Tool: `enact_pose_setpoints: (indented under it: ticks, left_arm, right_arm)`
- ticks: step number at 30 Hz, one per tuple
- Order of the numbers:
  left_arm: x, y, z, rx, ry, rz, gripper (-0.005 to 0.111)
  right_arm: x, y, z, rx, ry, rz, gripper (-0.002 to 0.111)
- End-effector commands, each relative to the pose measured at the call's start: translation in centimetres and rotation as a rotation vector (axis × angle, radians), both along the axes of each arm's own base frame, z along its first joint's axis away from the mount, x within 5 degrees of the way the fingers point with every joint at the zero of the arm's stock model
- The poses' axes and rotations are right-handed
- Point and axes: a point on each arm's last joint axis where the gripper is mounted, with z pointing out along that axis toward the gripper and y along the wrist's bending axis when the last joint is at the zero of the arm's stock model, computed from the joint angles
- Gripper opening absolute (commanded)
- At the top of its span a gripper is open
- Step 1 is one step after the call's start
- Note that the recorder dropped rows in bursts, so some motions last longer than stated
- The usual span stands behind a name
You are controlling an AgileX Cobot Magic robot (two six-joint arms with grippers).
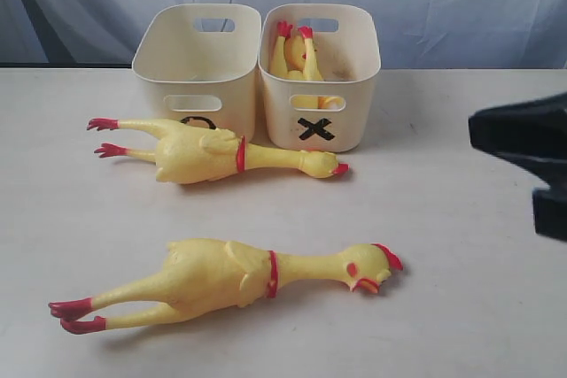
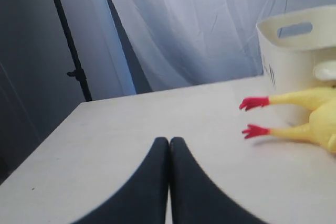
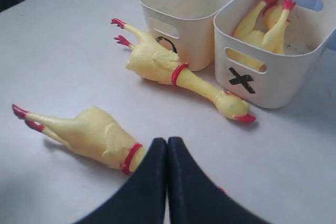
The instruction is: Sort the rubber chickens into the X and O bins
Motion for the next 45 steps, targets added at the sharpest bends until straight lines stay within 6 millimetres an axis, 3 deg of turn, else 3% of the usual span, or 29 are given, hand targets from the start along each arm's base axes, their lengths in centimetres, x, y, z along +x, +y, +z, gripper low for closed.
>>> enact_pose_setpoints:
  ticks: [1,5,9,15,21,29,33,40,45]
  left_arm:
    - [-0.1,0.3,1.3,-0.328,-0.201,0.022,0.000]
    - [-0.3,1.0,2.1,-0.558,-0.335,0.063,0.000]
    - [-0.4,1.2,2.3,-0.590,-0.375,0.079,0.000]
    - [-0.4,1.2,2.3,-0.850,-0.411,0.053,0.000]
    - [-0.2,0.2,2.2,-0.918,-0.268,-0.014,0.000]
    - [-1.6,-0.3,7.4,-0.802,-0.359,-0.093,0.000]
    - [-1.4,-0.6,9.4,-0.743,-0.313,-0.101,0.000]
    - [1.1,-1.2,11.6,-0.494,-0.091,-0.135,0.000]
    - [5.0,-3.8,13.4,-0.202,0.142,-0.485,0.000]
  right_arm:
    - [-3.2,-0.6,-1.3,0.093,0.011,0.023,-0.001]
    - [-5.6,-1.2,-2.1,0.142,-0.016,0.051,-0.001]
    - [-7.4,-1.8,-2.3,0.188,-0.067,0.055,-0.001]
    - [-9.4,-2.5,-2.1,0.211,-0.161,0.066,-0.001]
    - [-9.9,-2.7,-2.0,0.221,-0.190,0.068,-0.001]
    - [-9.9,-2.7,-2.0,0.221,-0.190,0.068,-0.001]
    - [-9.9,-2.7,-2.0,0.220,-0.189,0.069,-0.001]
    - [-10.1,-2.6,-2.2,0.208,-0.169,0.088,-0.001]
    - [-10.2,-2.5,-2.3,0.202,-0.160,0.097,-0.001]
